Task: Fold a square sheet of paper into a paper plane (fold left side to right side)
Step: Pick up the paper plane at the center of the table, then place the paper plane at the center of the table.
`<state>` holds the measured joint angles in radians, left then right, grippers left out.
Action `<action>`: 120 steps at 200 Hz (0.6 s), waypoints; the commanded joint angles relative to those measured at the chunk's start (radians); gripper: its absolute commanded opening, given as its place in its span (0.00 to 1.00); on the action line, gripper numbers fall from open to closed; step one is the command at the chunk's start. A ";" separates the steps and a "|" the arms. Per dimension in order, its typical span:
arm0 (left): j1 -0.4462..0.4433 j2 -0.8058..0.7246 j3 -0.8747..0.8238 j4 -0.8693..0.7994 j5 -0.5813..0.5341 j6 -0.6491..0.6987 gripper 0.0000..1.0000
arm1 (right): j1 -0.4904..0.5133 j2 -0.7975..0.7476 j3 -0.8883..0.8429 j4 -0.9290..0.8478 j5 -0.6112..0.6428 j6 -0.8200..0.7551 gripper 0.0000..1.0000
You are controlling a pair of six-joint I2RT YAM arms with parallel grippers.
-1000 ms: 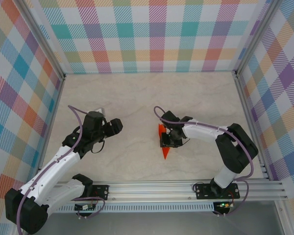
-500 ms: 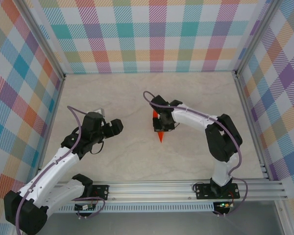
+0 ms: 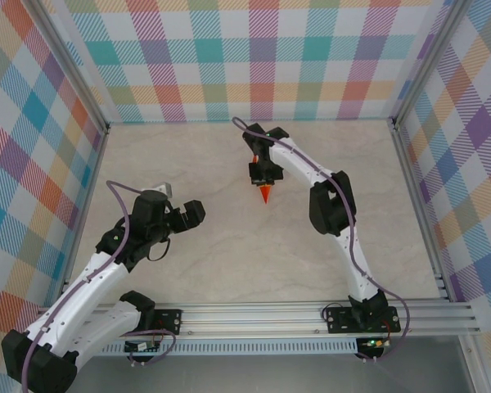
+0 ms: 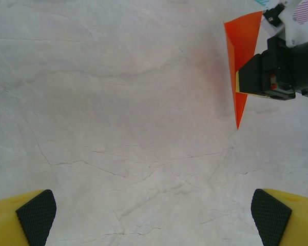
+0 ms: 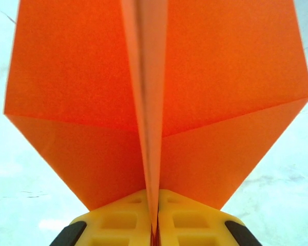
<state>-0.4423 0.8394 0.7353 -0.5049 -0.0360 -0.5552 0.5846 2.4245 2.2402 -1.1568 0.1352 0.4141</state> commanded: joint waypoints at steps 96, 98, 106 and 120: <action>0.013 0.010 0.006 -0.018 0.018 0.026 1.00 | 0.003 0.132 0.063 -0.105 -0.056 0.009 0.16; 0.013 0.011 0.004 -0.018 0.018 0.027 1.00 | 0.003 0.133 0.062 -0.103 -0.056 0.009 0.17; 0.013 0.013 0.006 -0.018 0.018 0.027 1.00 | 0.004 0.134 0.061 -0.100 -0.058 0.011 0.18; 0.013 0.016 0.006 -0.018 0.017 0.028 1.00 | 0.004 0.133 0.058 -0.100 -0.056 0.015 0.19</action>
<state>-0.4423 0.8513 0.7353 -0.5072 -0.0345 -0.5522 0.5842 2.5259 2.2852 -1.2324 0.0929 0.4103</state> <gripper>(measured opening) 0.998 0.184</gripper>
